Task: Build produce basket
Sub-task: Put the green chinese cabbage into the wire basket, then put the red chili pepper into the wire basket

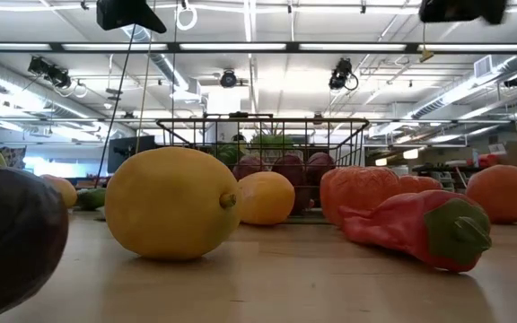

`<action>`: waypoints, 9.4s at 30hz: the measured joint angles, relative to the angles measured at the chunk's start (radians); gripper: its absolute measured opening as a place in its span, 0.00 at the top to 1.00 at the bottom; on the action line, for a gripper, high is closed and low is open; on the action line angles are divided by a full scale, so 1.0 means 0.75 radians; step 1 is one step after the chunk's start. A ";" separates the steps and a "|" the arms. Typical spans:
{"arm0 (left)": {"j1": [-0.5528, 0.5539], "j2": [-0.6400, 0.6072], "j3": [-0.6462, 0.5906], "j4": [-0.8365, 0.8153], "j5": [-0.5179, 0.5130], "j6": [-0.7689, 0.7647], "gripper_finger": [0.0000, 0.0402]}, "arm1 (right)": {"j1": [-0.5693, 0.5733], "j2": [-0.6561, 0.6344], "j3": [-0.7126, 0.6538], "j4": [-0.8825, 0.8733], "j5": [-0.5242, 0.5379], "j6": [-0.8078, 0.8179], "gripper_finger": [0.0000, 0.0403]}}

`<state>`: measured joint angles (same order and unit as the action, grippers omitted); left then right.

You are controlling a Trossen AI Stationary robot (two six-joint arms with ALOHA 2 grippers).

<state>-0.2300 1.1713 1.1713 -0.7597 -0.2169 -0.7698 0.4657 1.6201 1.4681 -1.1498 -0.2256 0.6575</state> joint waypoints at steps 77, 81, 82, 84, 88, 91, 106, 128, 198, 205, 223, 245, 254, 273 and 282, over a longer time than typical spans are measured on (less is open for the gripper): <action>-0.331 0.286 0.000 0.329 0.001 -0.704 0.27 | 0.157 0.480 -0.085 0.240 0.237 -0.243 0.71; -0.256 0.198 0.000 0.383 0.001 -0.551 0.27 | 0.081 0.400 -0.052 0.150 0.226 -0.242 0.73; -0.233 0.168 0.000 0.397 0.002 -0.512 0.27 | 0.057 0.369 -0.042 0.132 0.222 -0.243 0.73; -0.189 0.104 0.000 0.396 0.000 -0.439 0.27 | 0.008 0.309 -0.022 0.099 0.218 -0.243 0.73; -0.094 -0.018 0.000 0.396 0.000 -0.287 0.27 | -0.111 0.204 0.024 0.063 0.252 -0.248 0.73; -0.029 -0.095 0.001 0.399 0.000 -0.214 0.27 | -0.216 0.139 0.059 0.079 0.283 -0.282 0.73; 0.102 -0.173 0.002 0.508 0.197 -0.060 0.27 | -0.737 0.267 0.533 -0.230 0.307 -0.483 0.73; 0.102 -0.178 0.001 0.871 0.032 0.099 0.27 | -1.007 0.761 1.151 -0.514 0.276 -0.974 0.73; 0.056 -0.174 0.000 -0.074 -0.062 -0.187 0.27 | -0.609 0.705 1.104 -0.555 0.156 0.124 0.33; 0.057 -0.174 0.000 -0.146 -0.063 -0.185 0.27 | -0.466 0.705 1.104 -0.540 0.238 0.444 0.33; -0.185 -0.144 0.000 -0.291 0.101 -0.148 0.27 | -0.110 0.718 1.080 -0.509 0.383 0.907 0.33; -0.590 0.176 -0.001 -0.236 0.100 -0.603 0.27 | 0.020 0.719 0.467 0.031 0.345 1.480 0.33; -0.664 0.176 -0.001 -0.239 0.071 -0.672 0.27 | -0.040 0.720 0.308 0.298 0.301 1.493 0.33; -0.693 0.175 -0.001 -0.208 -0.069 -0.715 0.27 | -0.048 0.720 0.198 0.360 0.260 1.498 0.39; -0.693 0.175 -0.001 -0.188 -0.070 -0.715 0.27 | -0.048 0.719 0.145 0.443 0.260 1.447 0.50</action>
<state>-0.7498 1.3025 1.1706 -0.9004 -0.2695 -1.3060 0.4294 2.1593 1.5772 -0.8177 -0.0303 1.7428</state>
